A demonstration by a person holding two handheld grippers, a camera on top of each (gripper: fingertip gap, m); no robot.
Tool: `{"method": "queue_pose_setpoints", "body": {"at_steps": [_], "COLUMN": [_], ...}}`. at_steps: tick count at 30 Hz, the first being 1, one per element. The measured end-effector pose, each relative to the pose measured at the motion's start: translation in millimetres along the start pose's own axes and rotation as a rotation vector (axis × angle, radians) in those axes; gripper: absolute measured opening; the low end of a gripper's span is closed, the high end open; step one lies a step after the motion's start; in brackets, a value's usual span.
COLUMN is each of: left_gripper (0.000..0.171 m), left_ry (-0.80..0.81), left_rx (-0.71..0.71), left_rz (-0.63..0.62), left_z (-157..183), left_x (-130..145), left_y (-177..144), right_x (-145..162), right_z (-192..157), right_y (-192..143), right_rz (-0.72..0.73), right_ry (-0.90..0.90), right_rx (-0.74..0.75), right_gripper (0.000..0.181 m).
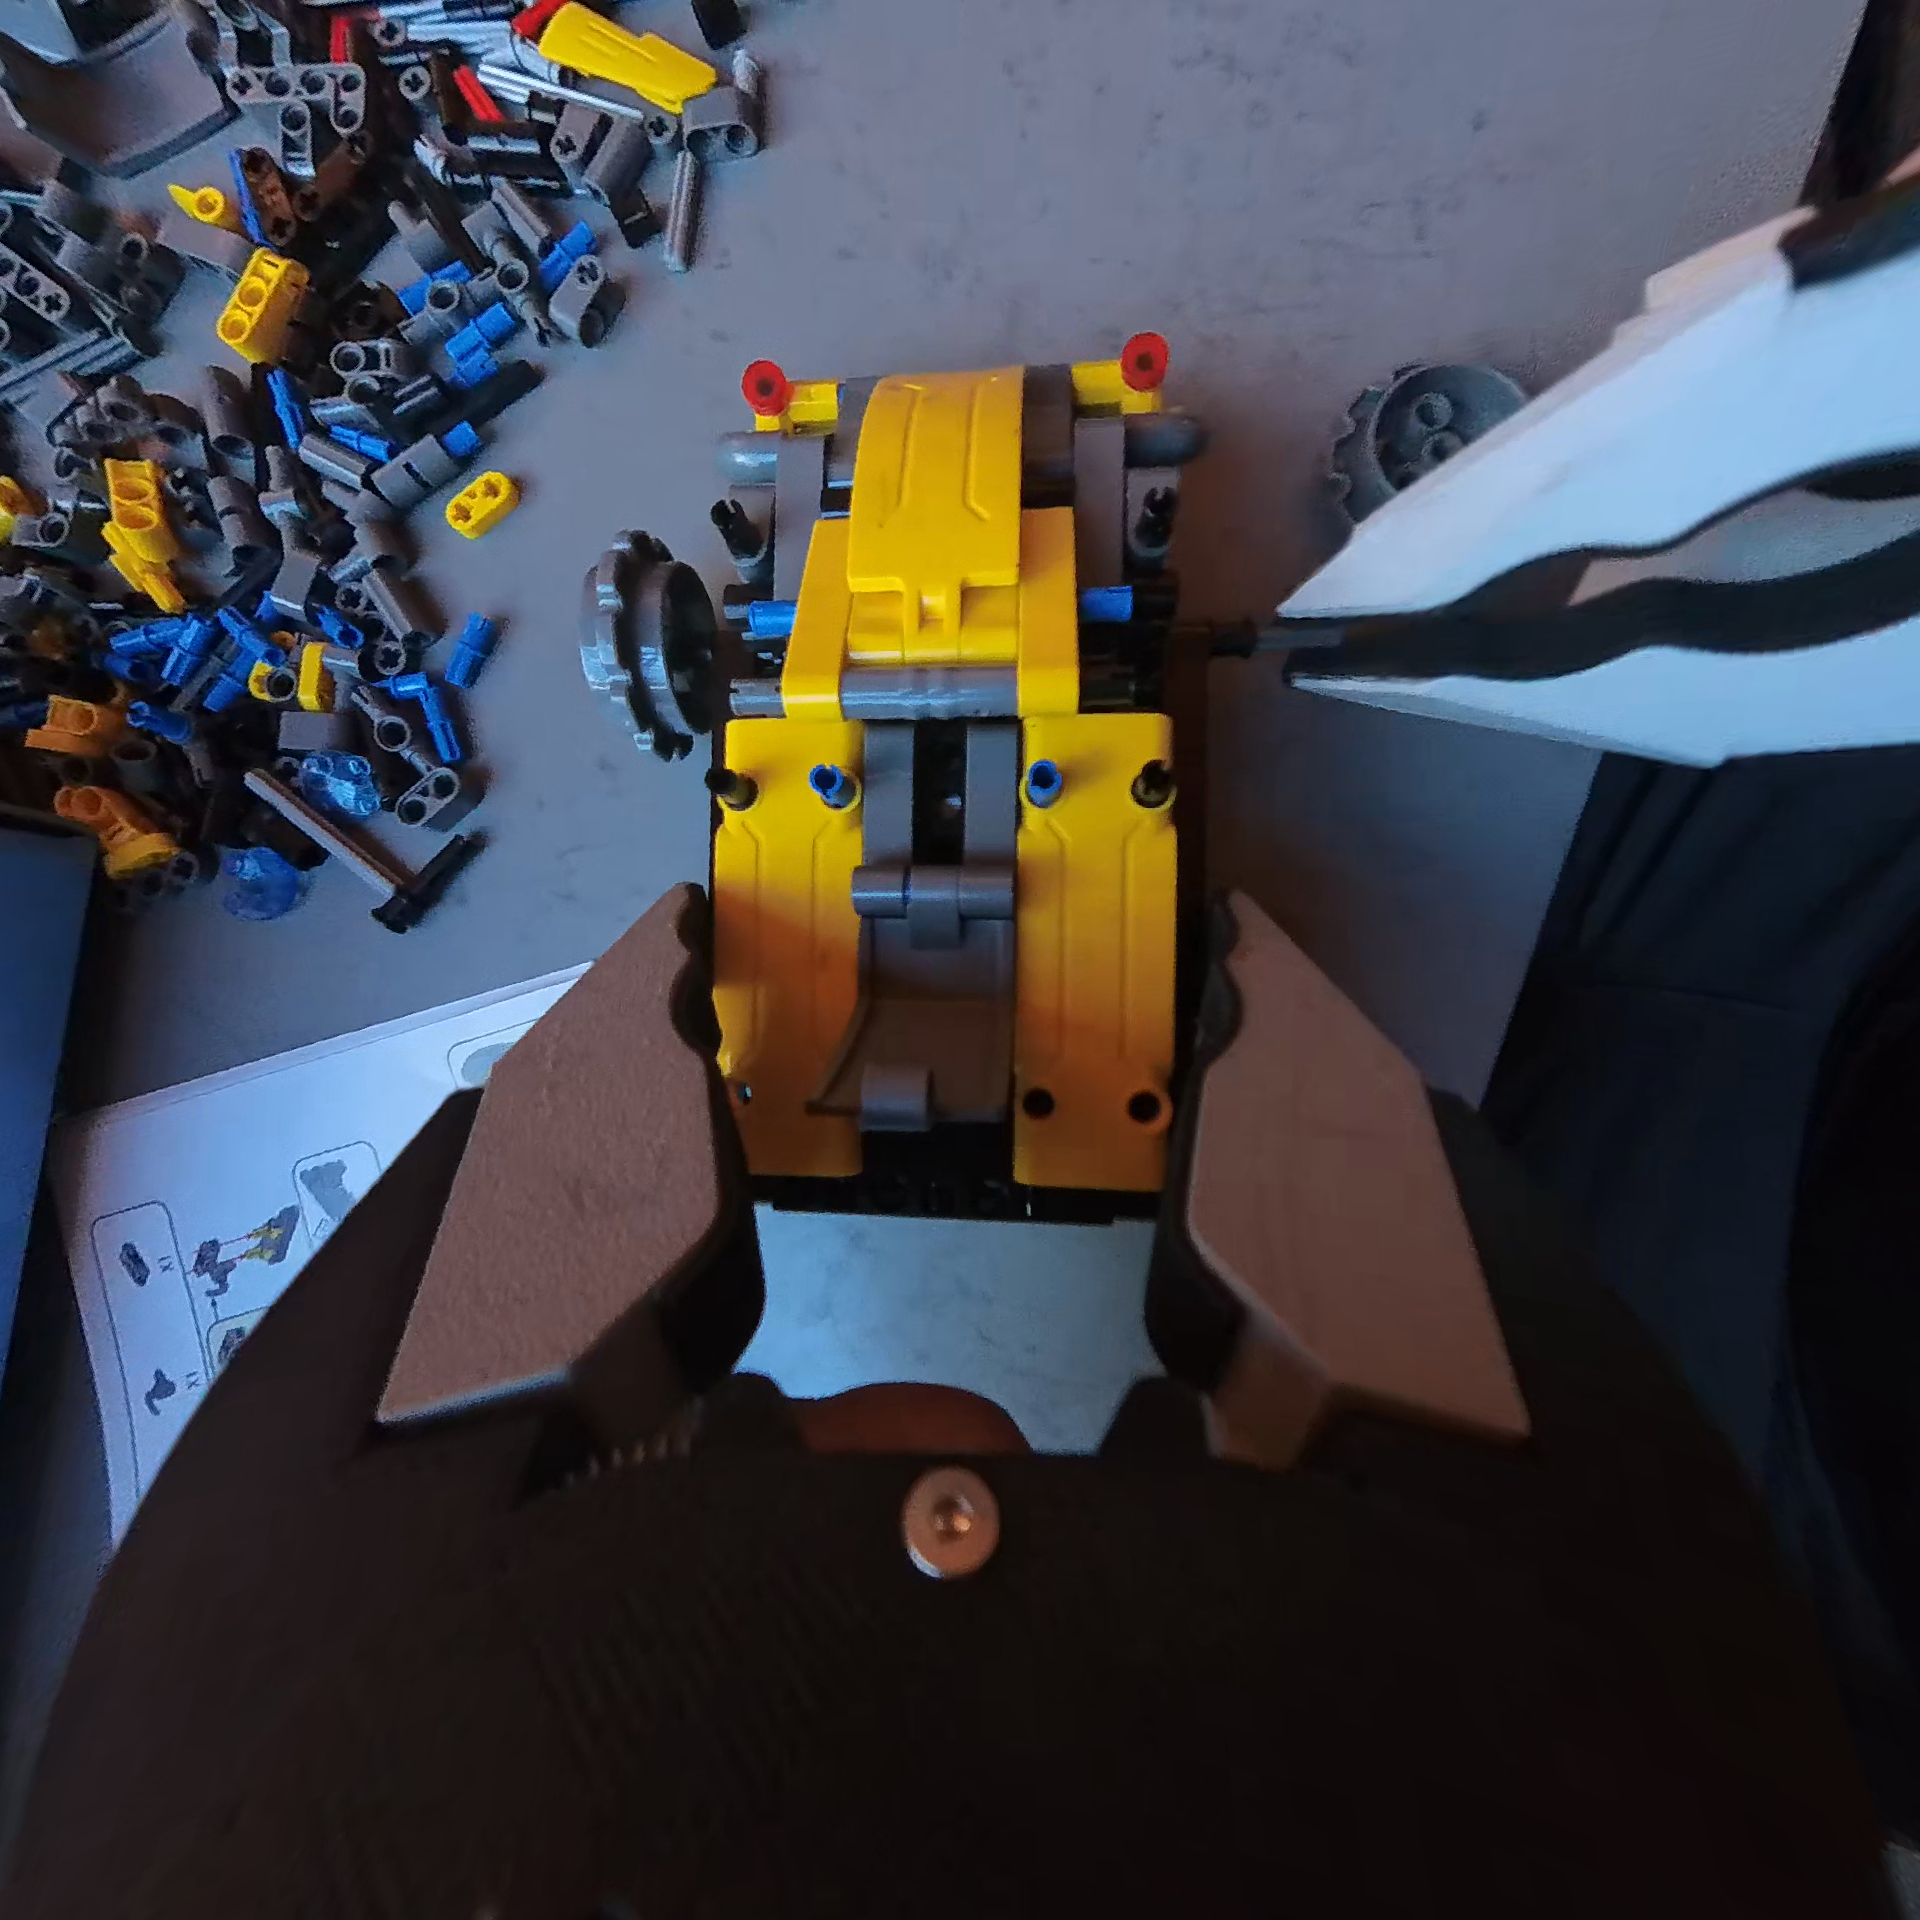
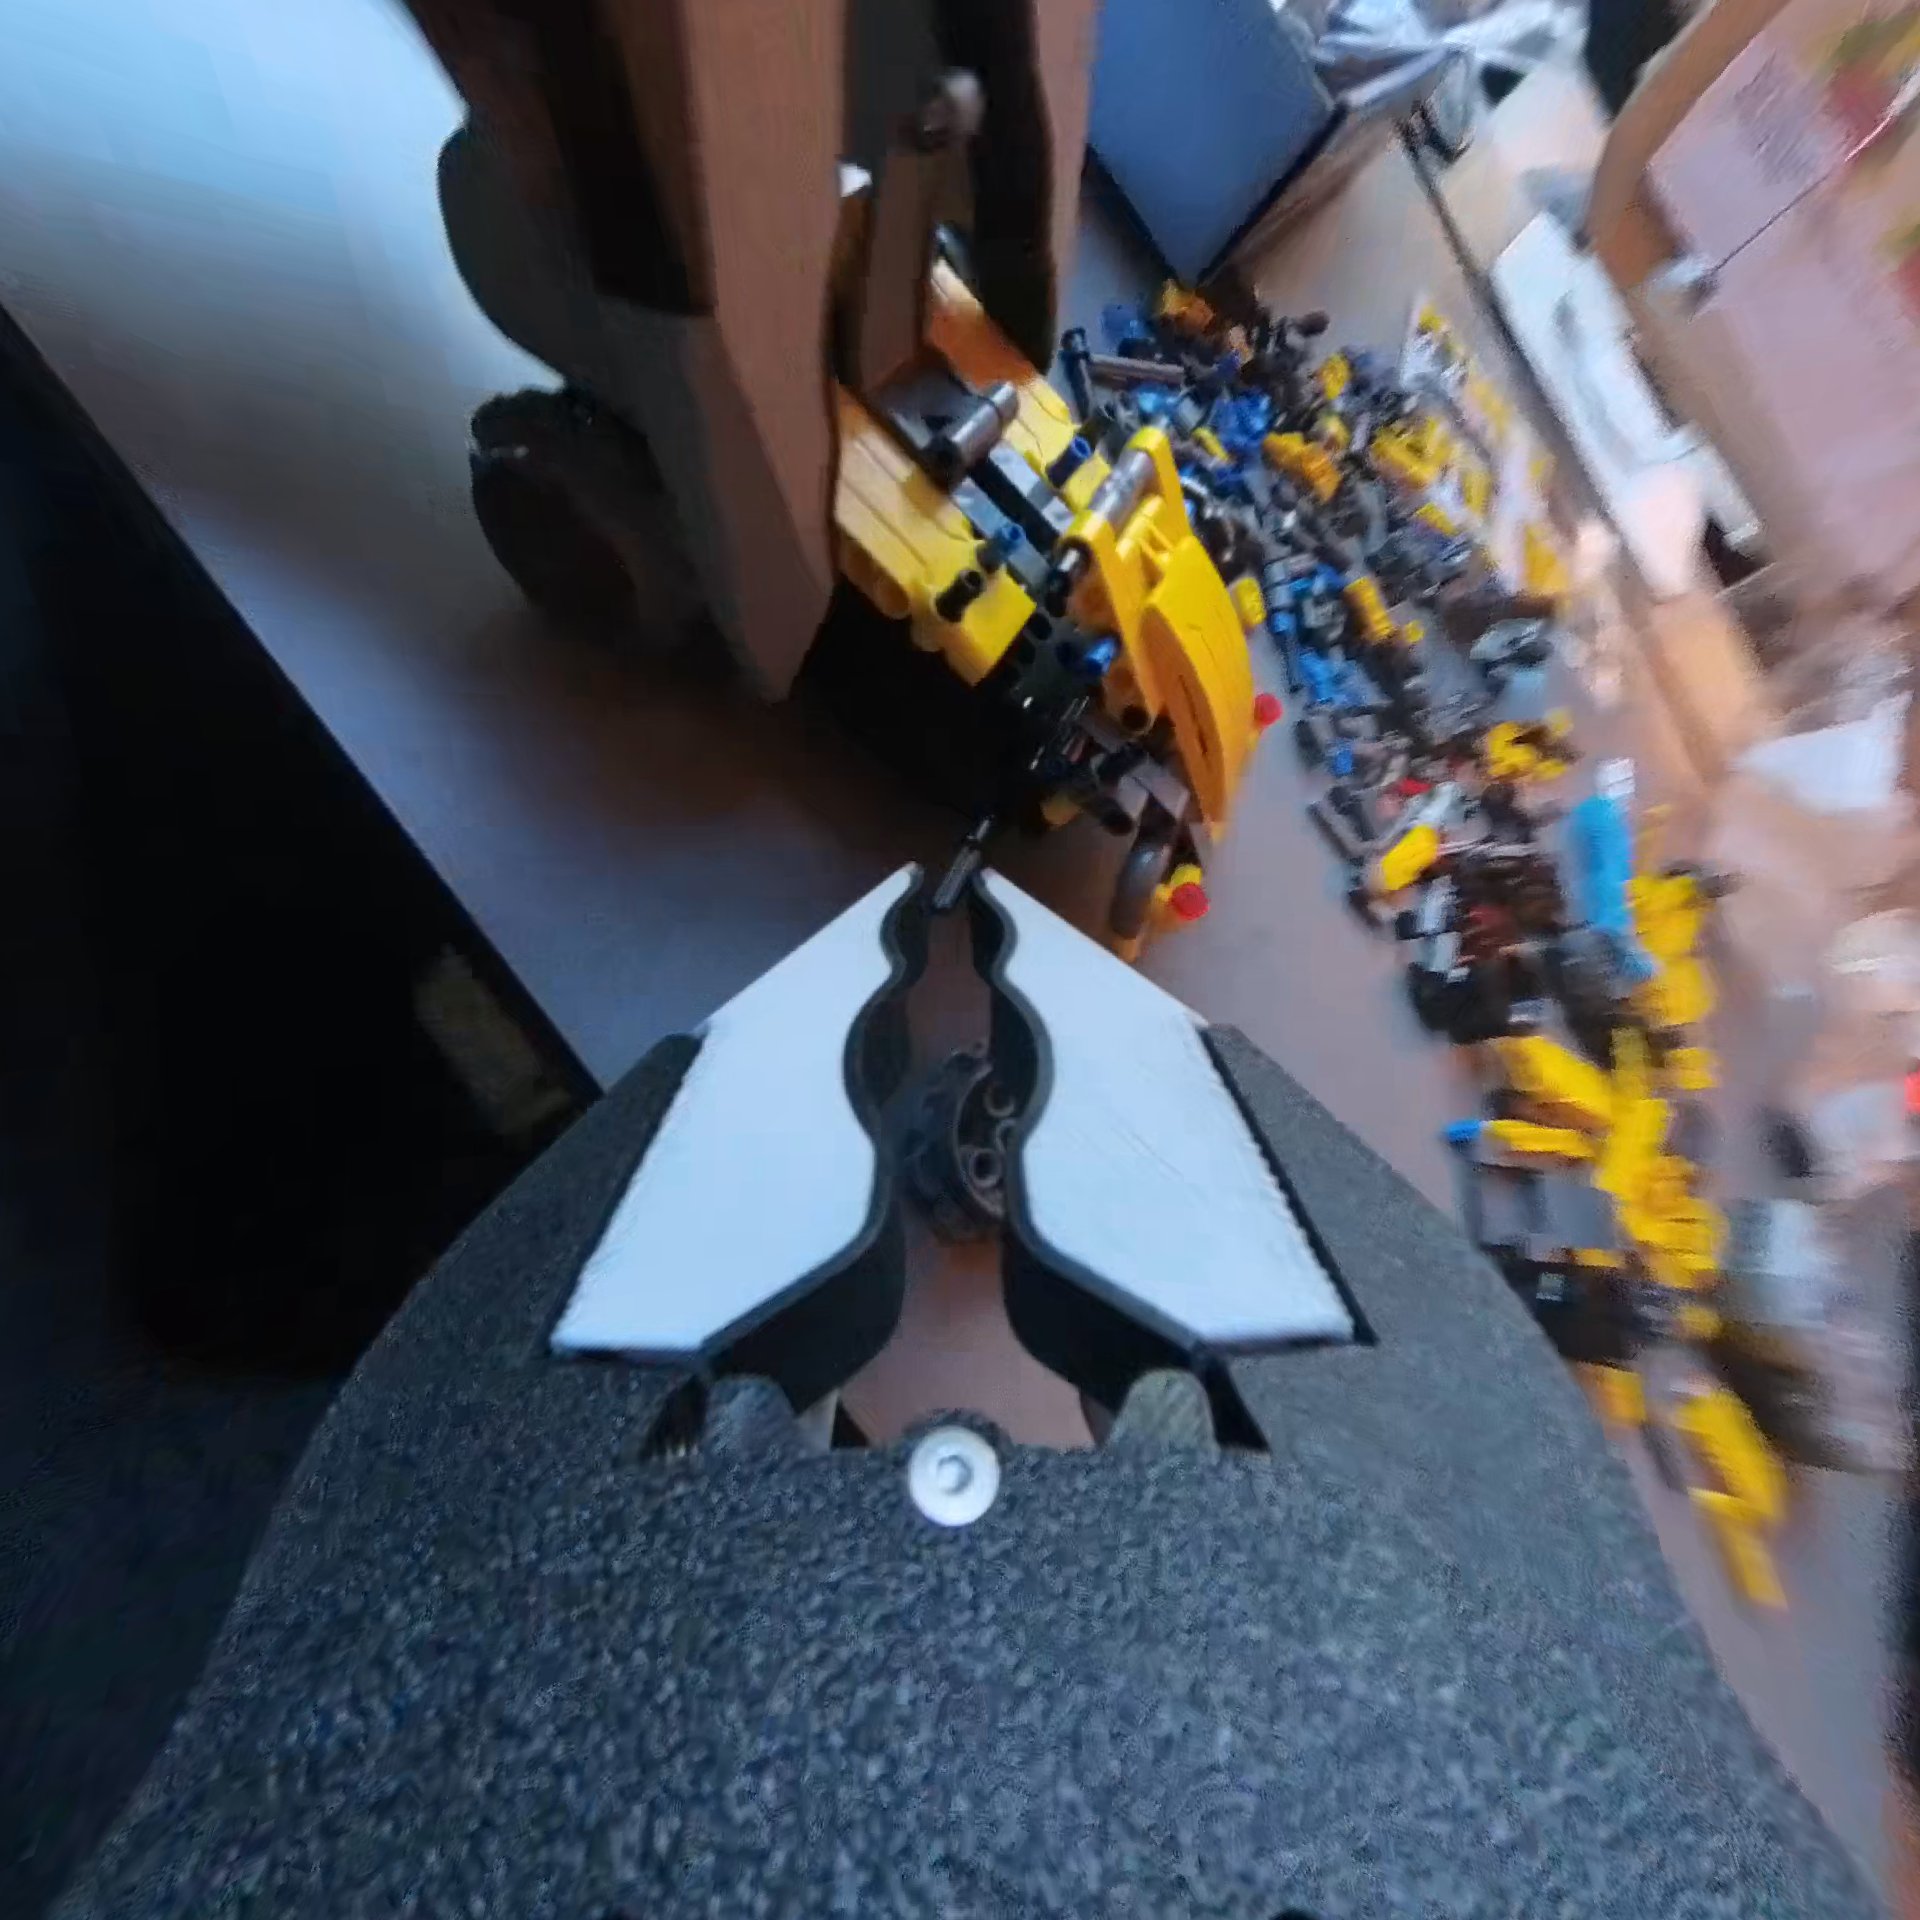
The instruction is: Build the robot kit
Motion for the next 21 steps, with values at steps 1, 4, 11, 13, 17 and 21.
{"method": "queue_pose_setpoints", "body": {"at_steps": [1,4,11,13,17,21], "left_gripper": [0.09,0.09,0.09,0.091,0.091,0.091], "left_ry": [0.004,0.021,0.033,0.04,0.041,0.051], "left_rx": [-0.006,-0.015,0.002,0.001,0.002,0.014], "left_rz": [-0.003,-0.01,0.005,0.006,0.012,0.017], "left_z": [-1,0,-1,-1,-1,0], "left_x": [1,2,2,2,2,3], "left_y": [0,1,0,1,1,0], "right_x": [-1,-1,16,35,51,42], "right_z": [0,-5,5,21,25,13], "right_y": [0,3,-26,-34,-38,-35], "right_rz": [-0.008,-0.006,0.049,-0.003,-0.03,0.022], "right_ry": [-0.067,-0.152,0.058,0.101,0.174,0.101], "right_rx": [0.047,0.088,-0.248,-0.299,-0.42,-0.449], "right_gripper": [0.006,0.007,0.03,0.037,0.051,0.051]}}
Point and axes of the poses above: each gripper's, where its closed fingertips meet, y out along the fingers, x out of its underside, z = x × y across the jaws, the point moved 3 cm from there along -y, back along the fingers, and after that the axes turned 2 degrees about z, right-handed, at the moved point
